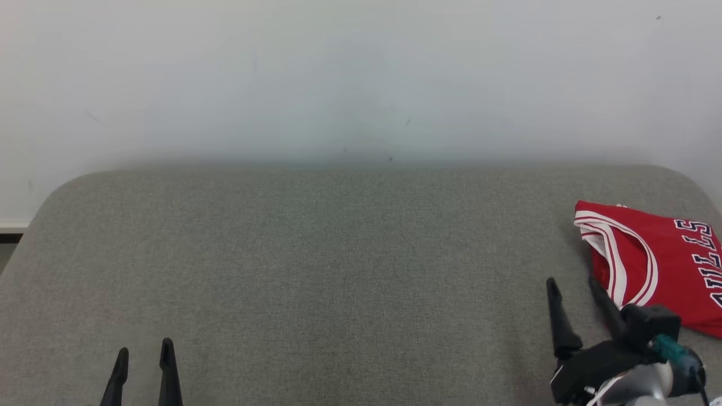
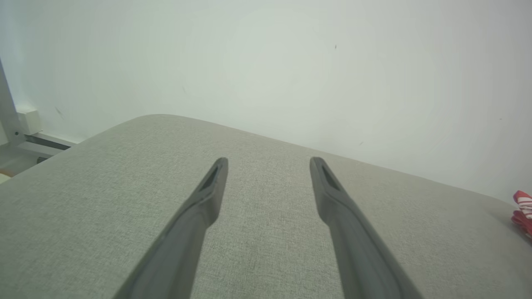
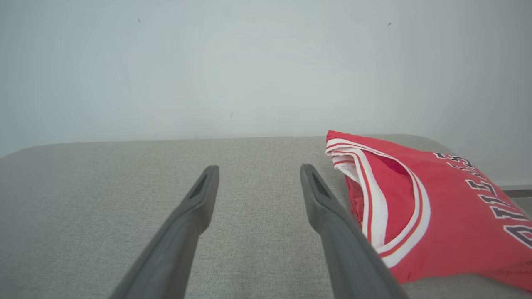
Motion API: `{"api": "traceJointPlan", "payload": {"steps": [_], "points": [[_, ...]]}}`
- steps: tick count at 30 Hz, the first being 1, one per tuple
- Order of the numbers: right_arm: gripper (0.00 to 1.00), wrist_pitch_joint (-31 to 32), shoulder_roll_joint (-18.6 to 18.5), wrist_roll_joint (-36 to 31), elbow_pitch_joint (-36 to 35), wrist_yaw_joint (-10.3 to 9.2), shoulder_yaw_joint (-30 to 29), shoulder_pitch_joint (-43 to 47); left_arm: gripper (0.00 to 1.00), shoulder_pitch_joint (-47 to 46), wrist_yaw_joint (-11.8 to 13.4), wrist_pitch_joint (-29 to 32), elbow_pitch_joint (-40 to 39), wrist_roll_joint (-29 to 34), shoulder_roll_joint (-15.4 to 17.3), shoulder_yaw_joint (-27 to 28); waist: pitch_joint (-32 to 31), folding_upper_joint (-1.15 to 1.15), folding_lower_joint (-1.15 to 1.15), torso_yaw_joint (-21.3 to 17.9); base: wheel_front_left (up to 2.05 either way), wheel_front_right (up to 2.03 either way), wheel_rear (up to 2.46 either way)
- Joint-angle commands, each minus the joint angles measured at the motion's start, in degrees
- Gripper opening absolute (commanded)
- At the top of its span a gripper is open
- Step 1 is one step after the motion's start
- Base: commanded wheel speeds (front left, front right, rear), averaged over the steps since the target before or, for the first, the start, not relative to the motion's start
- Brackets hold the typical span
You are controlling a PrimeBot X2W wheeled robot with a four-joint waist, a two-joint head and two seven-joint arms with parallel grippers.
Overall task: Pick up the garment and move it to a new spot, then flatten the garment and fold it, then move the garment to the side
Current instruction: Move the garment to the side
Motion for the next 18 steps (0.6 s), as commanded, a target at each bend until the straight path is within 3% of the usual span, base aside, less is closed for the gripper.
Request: {"api": "traceJointPlan", "payload": {"steps": [1,9,18], "points": [[1.00,-0.57,0.62,-0.17,-1.66,0.04,0.42,2.28,1.00,1.01,-0.14,-0.16,-0.53,0.55,-0.12,0.61,-1.83,0.01,0.02,0.64,0.00,0.00,0.00],[1.00,-3.28,3.41,-0.24,-5.61,0.04,2.09,8.99,1.00,3.30,-0.73,-0.16,-0.99,4.33,0.03,0.09,-2.49,0.01,0.02,1.29,0.00,0.00,0.00],[1.00,-4.25,4.22,-1.63,-4.30,0.04,-0.25,11.16,1.00,5.20,-0.92,-0.17,0.86,6.35,-0.57,-0.44,-2.80,0.01,0.02,0.36,0.00,0.00,0.00]]}}
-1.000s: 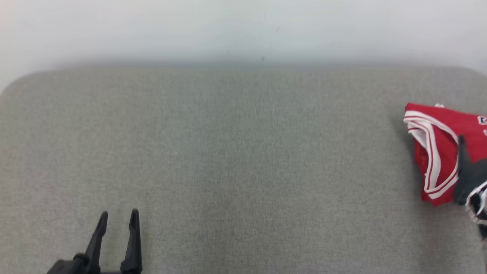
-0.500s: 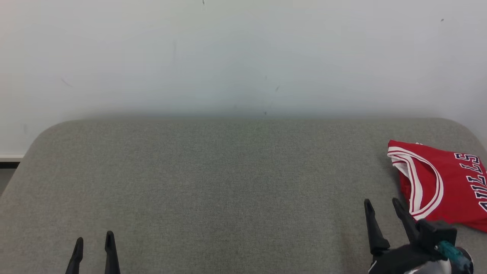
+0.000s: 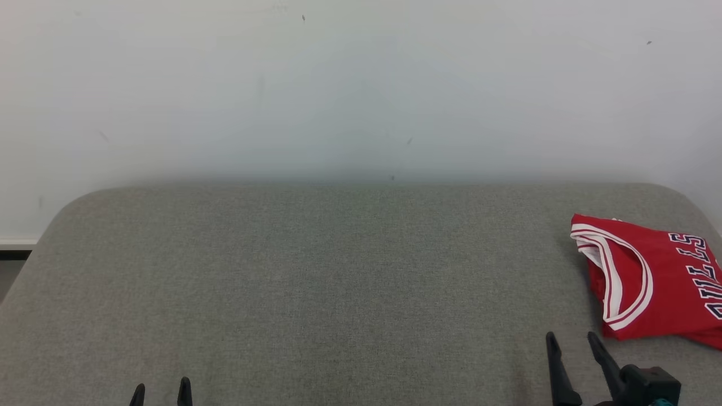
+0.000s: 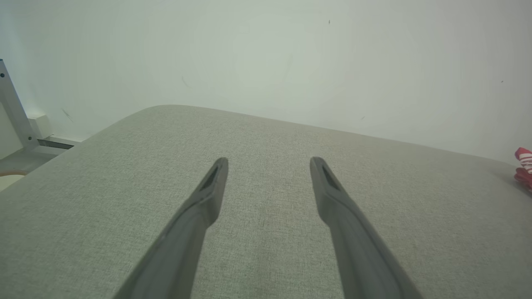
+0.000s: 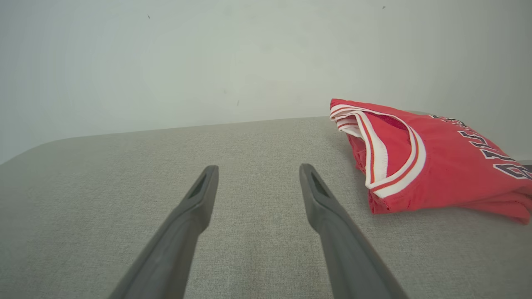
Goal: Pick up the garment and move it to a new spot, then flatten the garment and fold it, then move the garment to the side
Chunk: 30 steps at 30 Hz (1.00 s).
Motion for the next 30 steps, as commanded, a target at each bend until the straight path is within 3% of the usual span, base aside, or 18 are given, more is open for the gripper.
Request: {"api": "traceJointPlan", "payload": {"steps": [1,27,28,30], "points": [[1.00,-0.45,0.02,-0.57,0.07,0.04,-0.78,0.08,1.00,0.23,-0.10,-0.17,0.31,0.69,-0.27,0.18,0.04,0.00,0.00,-0.23,0.00,0.00,0.00],[1.00,0.90,0.13,1.05,-0.55,0.04,-0.96,-0.60,1.00,-0.73,-0.16,-0.17,0.97,-0.42,0.43,0.33,0.62,0.00,0.00,-1.48,0.00,0.00,0.00],[0.00,0.97,0.07,0.70,-0.30,0.00,-0.94,-0.27,0.00,-0.65,-0.08,0.00,0.88,-0.45,0.24,0.19,0.63,0.00,0.00,-1.49,0.00,0.00,0.00],[0.00,1.18,0.09,0.90,0.57,0.00,-1.05,-0.05,0.00,-0.62,-0.07,0.13,1.55,-0.65,0.05,0.13,0.64,0.00,0.00,-1.48,0.00,0.00,0.00]]}}
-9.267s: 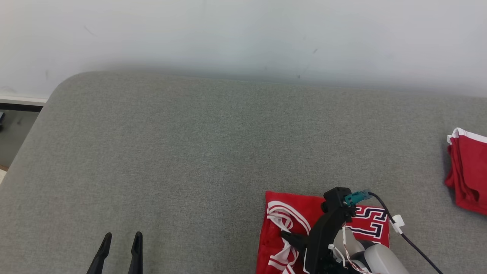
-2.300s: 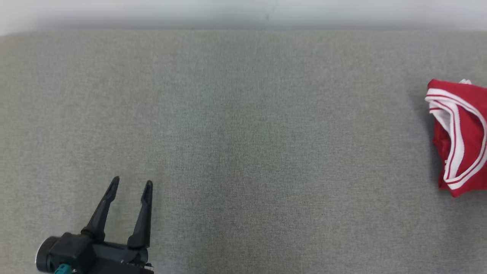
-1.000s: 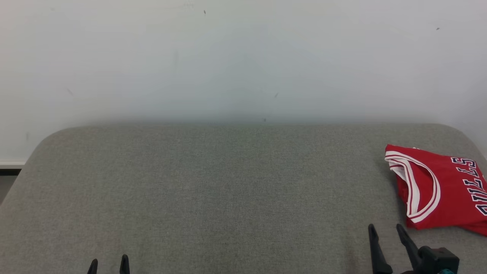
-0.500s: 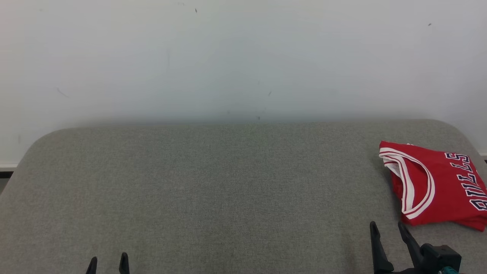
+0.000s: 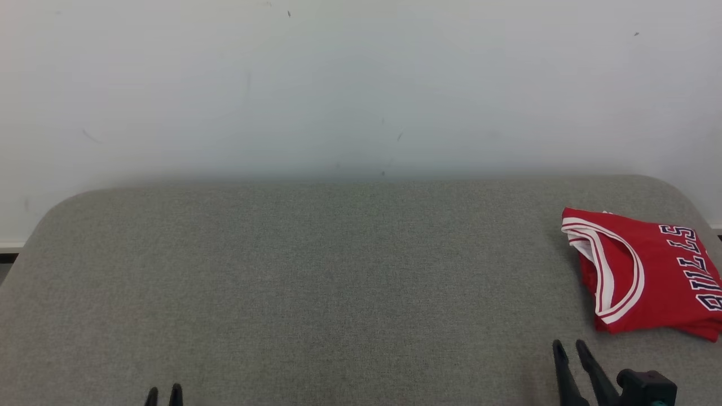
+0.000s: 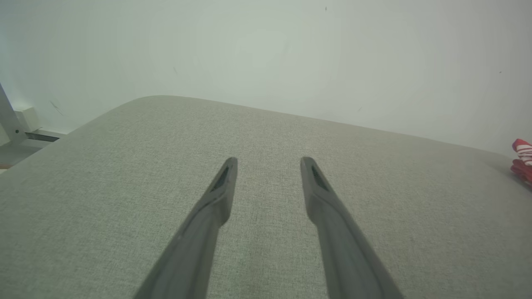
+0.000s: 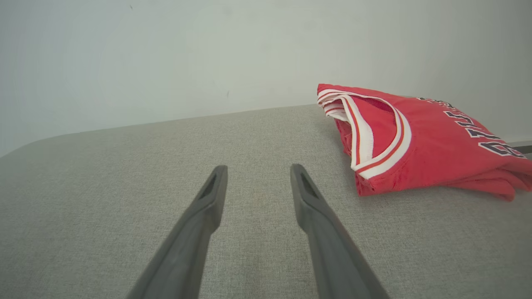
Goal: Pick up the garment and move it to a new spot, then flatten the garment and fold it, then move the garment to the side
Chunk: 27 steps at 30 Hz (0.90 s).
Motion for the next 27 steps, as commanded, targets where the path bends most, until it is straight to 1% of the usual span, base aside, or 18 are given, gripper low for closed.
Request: {"api": "traceJointPlan", "payload": {"steps": [1,7,27], "points": [[0.00,0.09,0.09,0.10,0.81,0.00,0.00,0.30,0.00,0.12,0.00,0.11,0.71,-0.11,-0.16,-0.10,0.01,0.00,0.00,0.00,0.00,0.00,0.00],[0.00,0.13,0.20,0.23,3.78,0.00,0.02,1.85,0.00,1.01,0.00,0.29,3.25,-0.53,-0.43,-0.41,0.04,0.00,0.00,0.00,0.00,0.00,0.00],[0.00,3.64,0.13,22.60,3.80,0.01,-0.76,-2.09,0.00,-3.27,-0.02,5.70,3.09,-20.81,-1.05,0.91,0.95,0.00,0.00,0.13,0.00,0.00,0.00]]}}
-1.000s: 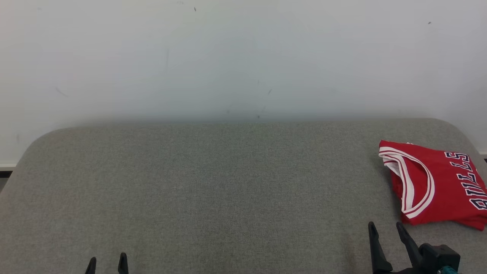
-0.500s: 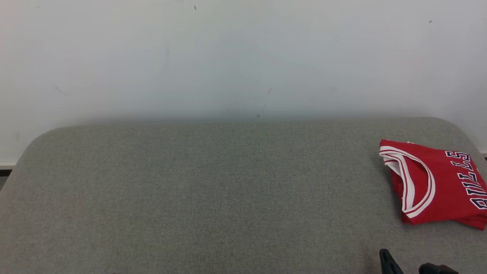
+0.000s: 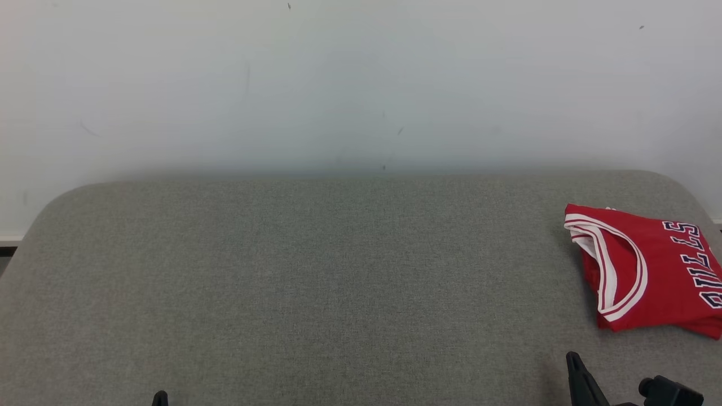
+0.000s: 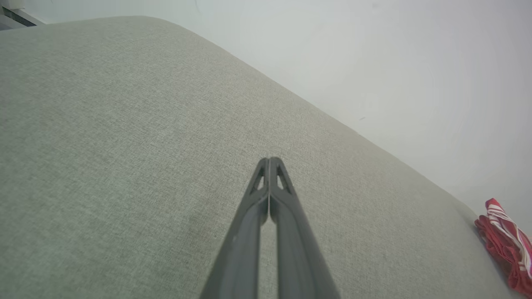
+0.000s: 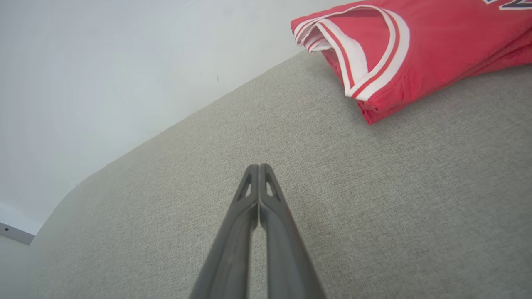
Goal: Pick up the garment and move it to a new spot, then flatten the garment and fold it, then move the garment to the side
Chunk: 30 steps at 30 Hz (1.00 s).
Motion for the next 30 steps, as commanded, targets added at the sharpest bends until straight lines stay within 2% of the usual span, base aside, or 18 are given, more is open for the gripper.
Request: {"api": "traceJointPlan", "payload": {"steps": [1,30], "points": [[0.00,0.25,-0.17,2.32,-0.95,0.01,-0.19,-1.86,0.00,-1.71,-0.02,0.39,-0.84,-2.09,0.15,0.39,0.06,0.00,0.00,0.01,0.00,0.00,0.00],[0.00,3.79,-0.24,24.73,-0.85,0.02,-0.96,-5.69,0.00,-5.97,-0.06,5.83,-0.97,-22.45,-0.51,1.70,1.27,0.00,0.00,0.19,0.00,0.00,0.00]]}}
